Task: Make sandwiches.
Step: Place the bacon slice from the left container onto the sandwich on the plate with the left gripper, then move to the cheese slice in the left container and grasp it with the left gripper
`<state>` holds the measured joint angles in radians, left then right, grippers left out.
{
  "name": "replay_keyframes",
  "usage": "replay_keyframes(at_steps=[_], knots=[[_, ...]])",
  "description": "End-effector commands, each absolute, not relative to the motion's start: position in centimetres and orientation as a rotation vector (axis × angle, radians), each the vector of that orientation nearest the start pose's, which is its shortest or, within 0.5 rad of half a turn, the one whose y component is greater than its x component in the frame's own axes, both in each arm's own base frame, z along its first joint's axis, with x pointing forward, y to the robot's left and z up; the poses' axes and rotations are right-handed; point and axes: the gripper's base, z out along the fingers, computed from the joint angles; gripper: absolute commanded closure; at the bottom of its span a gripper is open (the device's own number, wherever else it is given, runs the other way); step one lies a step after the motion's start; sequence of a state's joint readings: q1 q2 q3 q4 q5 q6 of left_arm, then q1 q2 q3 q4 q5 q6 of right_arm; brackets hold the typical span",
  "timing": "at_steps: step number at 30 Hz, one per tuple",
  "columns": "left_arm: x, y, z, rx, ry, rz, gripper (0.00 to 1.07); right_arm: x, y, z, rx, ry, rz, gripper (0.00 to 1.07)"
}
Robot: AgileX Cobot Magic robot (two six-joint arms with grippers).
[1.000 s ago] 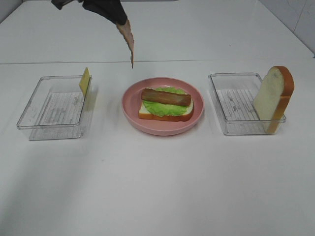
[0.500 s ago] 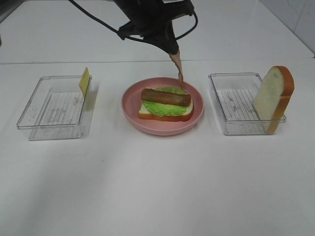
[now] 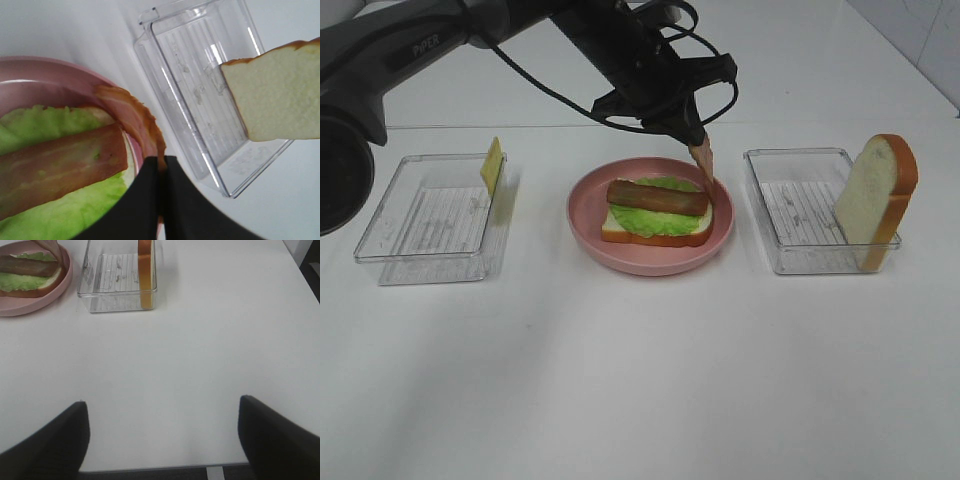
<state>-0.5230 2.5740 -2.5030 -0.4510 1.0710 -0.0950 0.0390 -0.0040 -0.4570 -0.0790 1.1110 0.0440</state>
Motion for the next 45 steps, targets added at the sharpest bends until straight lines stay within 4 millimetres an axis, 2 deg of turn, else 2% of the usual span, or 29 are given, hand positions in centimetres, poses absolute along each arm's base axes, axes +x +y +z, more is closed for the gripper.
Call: replay_keyframes(at_steps=[1,2,5,7,10,12,28,29,30,32,33,34,35,36,37,38,39,40,43,45], knots=[[46.2,-29.9,19.0,0.468,2.704,-0.685,1.07,-0.5,-0.6,26.1,0.017,2.106,-0.042,0.27],[46.2,-29.4,18.7,0.497,2.727,-0.600,1.07,-0.5,-0.6,26.1,0.017,2.106,-0.042,0.27],[46.3,-29.2,18.6,0.509,2.738,-0.554,1.07,-0.5,-0.6,26.1,0.017,2.106,-0.042,0.27],[46.3,-28.3,18.2,0.504,2.787,-0.414,1.07,-0.5,-0.6,26.1,0.017,2.106,-0.042,0.27],[46.3,-28.1,18.1,0.493,2.800,-0.376,1.07,-0.5,-0.6,26.1,0.017,2.106,-0.042,0.27],[46.2,-27.5,17.9,0.494,2.831,-0.286,1.07,-0.5,-0.6,26.1,0.017,2.106,-0.042,0.27],[46.1,-27.5,17.9,0.492,2.842,-0.286,1.06,-0.5,-0.6,26.1,0.017,2.106,-0.042,0.27],[46.0,-27.4,17.9,0.495,2.851,-0.282,0.99,-0.5,-0.6,26.1,0.017,2.106,-0.042,0.27],[46.0,-27.4,17.9,0.495,2.851,-0.282,0.99,-0.5,-0.6,26.1,0.017,2.106,-0.042,0.27],[46.0,-27.3,17.9,0.498,2.862,-0.274,0.81,-0.5,-0.6,26.1,0.017,2.106,-0.042,0.27],[46.0,-27.3,17.9,0.498,2.862,-0.274,0.81,-0.5,-0.6,26.1,0.017,2.106,-0.042,0.27],[46.0,-27.4,17.9,0.496,2.864,-0.275,0.59,-0.5,-0.6,26.1,0.017,2.106,-0.042,0.27],[46.0,-27.4,17.9,0.496,2.864,-0.275,0.59,-0.5,-0.6,26.1,0.017,2.106,-0.042,0.27],[46.0,-27.3,17.9,0.492,2.863,-0.275,0.47,-0.5,-0.6,26.1,0.017,2.106,-0.042,0.27],[46.0,-27.3,17.9,0.475,2.868,-0.276,0.26,-0.5,-0.6,26.1,0.017,2.106,-0.042,0.27],[46.0,-27.3,17.9,0.475,2.868,-0.276,0.26,-0.5,-0.6,26.1,0.017,2.106,-0.042,0.27],[45.9,-27.3,18.1,0.452,2.870,-0.282,0.09,-0.5,-0.6,26.1,0.017,2.106,-0.042,0.27],[45.9,-27.3,18.5,0.449,2.863,-0.286,0.04,-0.5,-0.6,26.1,0.017,2.106,-0.042,0.27],[45.8,-27.3,19.3,0.447,2.850,-0.301,0.04,-0.5,-0.6,26.1,0.017,2.106,-0.042,0.27],[45.5,-27.2,21.0,0.411,2.826,-0.321,0.04,-0.5,-0.6,26.1,0.017,2.106,-0.042,0.27]])
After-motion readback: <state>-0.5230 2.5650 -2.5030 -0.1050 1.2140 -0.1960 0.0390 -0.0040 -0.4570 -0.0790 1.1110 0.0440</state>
